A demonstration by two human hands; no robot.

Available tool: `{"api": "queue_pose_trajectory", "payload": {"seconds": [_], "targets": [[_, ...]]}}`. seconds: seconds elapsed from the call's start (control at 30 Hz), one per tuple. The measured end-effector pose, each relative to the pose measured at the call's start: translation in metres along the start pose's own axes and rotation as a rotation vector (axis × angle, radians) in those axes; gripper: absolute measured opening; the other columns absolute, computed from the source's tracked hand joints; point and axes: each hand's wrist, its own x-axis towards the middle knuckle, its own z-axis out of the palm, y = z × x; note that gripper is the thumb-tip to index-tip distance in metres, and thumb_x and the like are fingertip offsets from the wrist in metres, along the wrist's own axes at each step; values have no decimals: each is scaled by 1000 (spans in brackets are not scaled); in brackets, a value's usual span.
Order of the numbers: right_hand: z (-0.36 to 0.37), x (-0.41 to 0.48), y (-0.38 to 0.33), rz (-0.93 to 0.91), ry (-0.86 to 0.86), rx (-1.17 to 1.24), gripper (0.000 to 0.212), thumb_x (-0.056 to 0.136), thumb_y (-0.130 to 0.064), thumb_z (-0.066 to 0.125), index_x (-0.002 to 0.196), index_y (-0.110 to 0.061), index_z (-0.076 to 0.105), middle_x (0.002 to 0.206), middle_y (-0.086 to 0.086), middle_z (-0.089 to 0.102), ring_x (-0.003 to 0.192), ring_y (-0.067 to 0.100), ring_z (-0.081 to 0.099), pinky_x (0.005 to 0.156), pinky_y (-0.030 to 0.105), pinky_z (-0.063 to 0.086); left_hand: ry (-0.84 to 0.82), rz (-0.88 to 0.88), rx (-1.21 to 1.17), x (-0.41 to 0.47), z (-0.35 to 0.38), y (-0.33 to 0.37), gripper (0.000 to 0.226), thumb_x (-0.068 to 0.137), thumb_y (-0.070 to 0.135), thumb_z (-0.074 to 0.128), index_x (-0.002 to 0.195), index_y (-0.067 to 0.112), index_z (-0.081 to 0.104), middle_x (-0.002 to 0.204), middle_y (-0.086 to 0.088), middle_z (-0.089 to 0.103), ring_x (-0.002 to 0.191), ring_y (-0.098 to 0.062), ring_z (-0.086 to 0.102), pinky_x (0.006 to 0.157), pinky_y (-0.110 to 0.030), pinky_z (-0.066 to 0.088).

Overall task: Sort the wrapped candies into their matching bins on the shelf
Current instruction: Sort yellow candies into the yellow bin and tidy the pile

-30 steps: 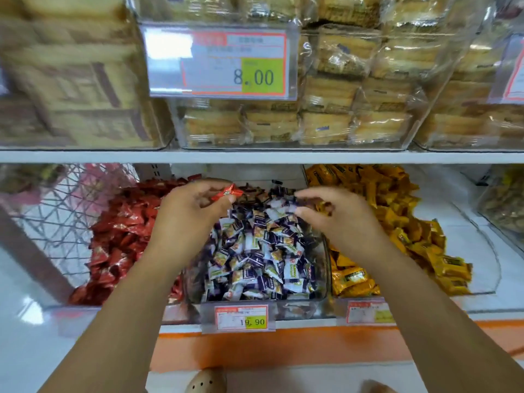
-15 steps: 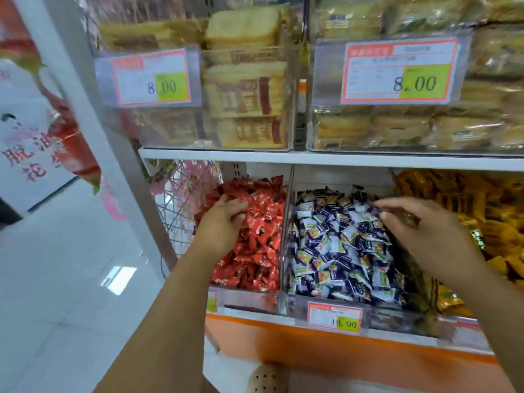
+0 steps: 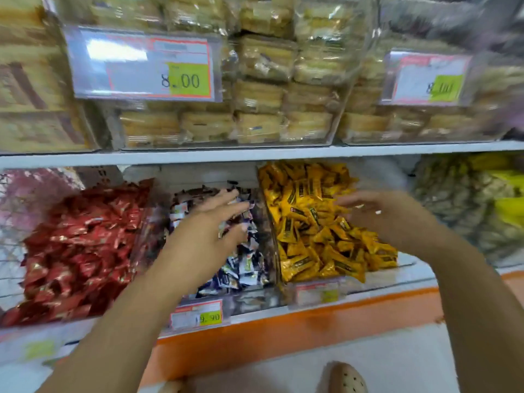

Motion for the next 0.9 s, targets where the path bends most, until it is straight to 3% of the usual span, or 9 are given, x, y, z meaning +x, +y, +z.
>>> {"api": "queue_pose_trajectory", "payload": {"seconds": [0.07,0.13,0.2,0.27,0.37,0.53,0.7,0.8,0.9], "targets": [[-5,-5,8,80,-107,-124,34,81,-33,73,111,-45,61,108,-12,59,86,2,59,62,8,42,-68,74,-4,9,25,16,47,95,39,50,140,40,39,149,29,17,137,10,5,117,-24,11],[-2,-8,22,188,-240,-251,74,71,-53,75,135,-52,38,131,-11,42,113,13,52,83,20,43,-86,134,32,18,44,25,54,93,46,48,144,37,34,155,21,10,141,6,-3,116,-24,4],[13,-9,36,252,-307,-325,107,62,-68,72,145,-54,7,150,-7,16,136,26,30,103,36,37,-107,171,112,27,59,30,67,88,59,44,148,38,24,158,17,-1,142,2,-14,114,-24,-4],[34,-6,47,251,-293,-371,118,59,-77,67,144,-53,-11,157,-8,-9,144,35,6,112,47,26,-147,191,213,33,72,33,82,79,73,37,149,41,9,157,15,-15,140,-1,-26,113,-27,-12],[52,7,59,212,-179,-331,115,58,-79,63,143,-55,-12,158,-8,-14,144,35,-1,111,51,24,-202,186,366,37,86,34,97,74,81,39,148,41,-9,154,13,-29,137,-6,-35,114,-33,-17],[69,28,64,91,145,-328,87,71,-65,65,145,-44,26,151,1,23,133,35,23,104,49,36,-194,166,397,40,91,33,110,68,84,43,142,41,-26,149,15,-37,137,-5,-35,113,-30,-18],[89,55,41,-53,338,-232,67,76,-58,65,135,-31,50,141,4,39,120,30,31,99,40,37,-156,115,294,39,91,32,115,69,77,52,141,37,-28,147,21,-37,135,1,-34,112,-24,-15],[94,67,27,-134,332,-198,59,81,-56,59,135,-34,50,144,1,36,120,27,29,99,39,37,-123,107,284,40,91,29,113,71,75,52,143,33,-25,147,21,-37,132,4,-38,112,-23,-14],[83,71,20,-148,123,-88,54,87,-49,59,138,-40,44,154,-7,21,133,24,17,110,37,27,-108,114,302,40,91,26,109,75,74,50,146,31,-21,149,19,-35,132,3,-38,113,-25,-12]]}}
